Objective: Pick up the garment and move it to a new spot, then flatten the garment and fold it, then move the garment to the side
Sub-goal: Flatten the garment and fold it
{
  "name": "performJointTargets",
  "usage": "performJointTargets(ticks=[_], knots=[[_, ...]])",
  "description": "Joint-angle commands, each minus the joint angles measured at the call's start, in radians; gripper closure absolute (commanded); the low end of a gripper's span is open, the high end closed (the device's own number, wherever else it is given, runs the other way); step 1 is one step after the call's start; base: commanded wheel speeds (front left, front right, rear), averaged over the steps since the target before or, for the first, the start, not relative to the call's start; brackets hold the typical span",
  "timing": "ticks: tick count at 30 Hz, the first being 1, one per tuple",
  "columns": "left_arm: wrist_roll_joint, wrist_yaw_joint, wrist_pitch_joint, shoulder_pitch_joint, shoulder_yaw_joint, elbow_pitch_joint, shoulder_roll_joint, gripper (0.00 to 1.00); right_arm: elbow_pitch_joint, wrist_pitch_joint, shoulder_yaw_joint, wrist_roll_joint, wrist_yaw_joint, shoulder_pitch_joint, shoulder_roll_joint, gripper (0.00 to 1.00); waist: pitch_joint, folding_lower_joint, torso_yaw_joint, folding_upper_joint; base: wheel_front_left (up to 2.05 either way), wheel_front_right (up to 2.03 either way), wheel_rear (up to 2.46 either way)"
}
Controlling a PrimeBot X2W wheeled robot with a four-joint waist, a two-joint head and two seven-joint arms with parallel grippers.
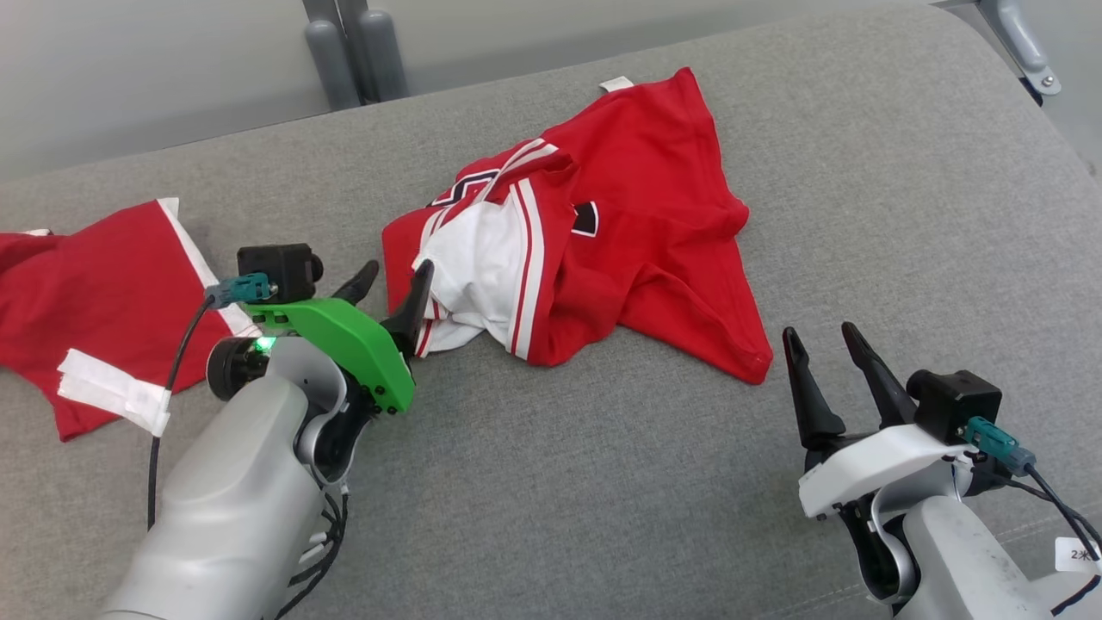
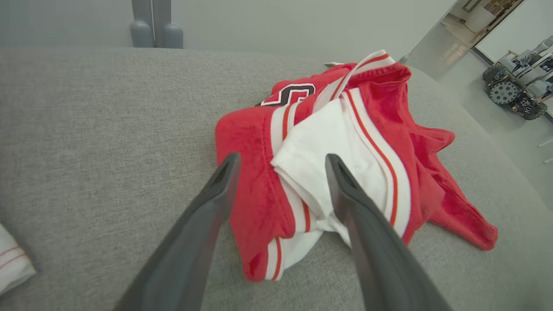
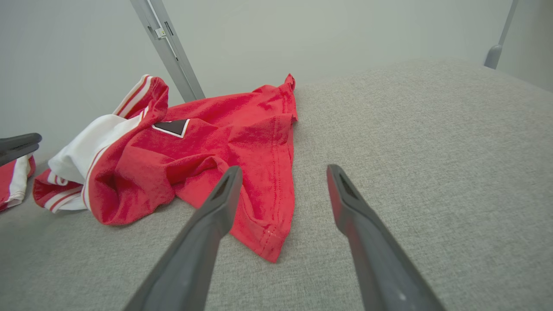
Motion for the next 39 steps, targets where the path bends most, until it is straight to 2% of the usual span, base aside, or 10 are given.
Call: performJointTargets(ticks=[1,8,16,17,18,19,20,21,32,39], knots=[[-0.019,-0.007,0.014,0.018,-0.004,-0.015,0.002,0.00,-0.004,-0.003,-0.001,0.005,0.000,-0.007,-0.003,0.00,0.016,0.0000,-0.013,0.0000,0.00,0.00,0.00],[-0.087,-0.008,0.071,0.036,-0.025,-0.079,0.015,0.00,0.000,-0.003,-0.005,0.001,0.000,-0.019,0.004,0.00,0.039,0.0000,-0.032,0.0000,0.00,0.00,0.00],[-0.086,-0.008,0.046,0.011,-0.035,-0.094,0.031,0.00,0.000,-0.003,-0.011,-0.003,0.000,-0.026,0.013,0.00,0.053,0.0000,-0.044,0.0000,0.00,0.00,0.00],[-0.084,-0.008,0.036,0.005,-0.034,-0.099,0.031,0.40,0.000,-0.003,-0.012,-0.004,0.000,-0.025,0.014,0.00,0.053,0.0000,-0.044,0.0000,0.00,0.00,0.00],[-0.082,-0.008,0.030,0.002,-0.032,-0.102,0.031,0.55,-0.001,-0.003,-0.014,-0.004,0.000,-0.024,0.014,0.00,0.054,0.0000,-0.043,0.0000,0.00,0.00,0.00],[-0.080,-0.008,0.023,0.000,-0.033,-0.106,0.032,0.74,-0.002,-0.003,-0.016,-0.006,0.000,-0.022,0.015,0.00,0.054,0.0000,-0.042,0.0000,0.00,0.00,0.00],[-0.078,-0.008,0.020,-0.001,-0.034,-0.110,0.033,0.84,-0.003,-0.003,-0.018,-0.008,0.000,-0.020,0.015,0.00,0.053,0.0000,-0.040,0.0000,0.00,0.00,0.00],[-0.077,-0.008,0.014,-0.003,-0.034,-0.116,0.034,1.00,-0.002,-0.003,-0.020,-0.010,0.000,-0.018,0.016,0.00,0.052,0.0000,-0.038,0.0000,0.00,0.00,0.00],[-0.055,0.011,-0.034,0.033,-0.048,-0.221,0.029,1.00,0.015,-0.003,-0.028,-0.018,0.000,0.006,0.001,0.00,0.000,0.0000,0.025,0.0000,0.00,0.00,0.00],[-0.045,0.063,-0.027,0.106,-0.056,-0.378,0.071,1.00,0.029,-0.003,-0.022,-0.014,0.000,0.018,-0.017,0.00,-0.042,0.0000,0.114,0.0000,0.00,0.00,0.00]])
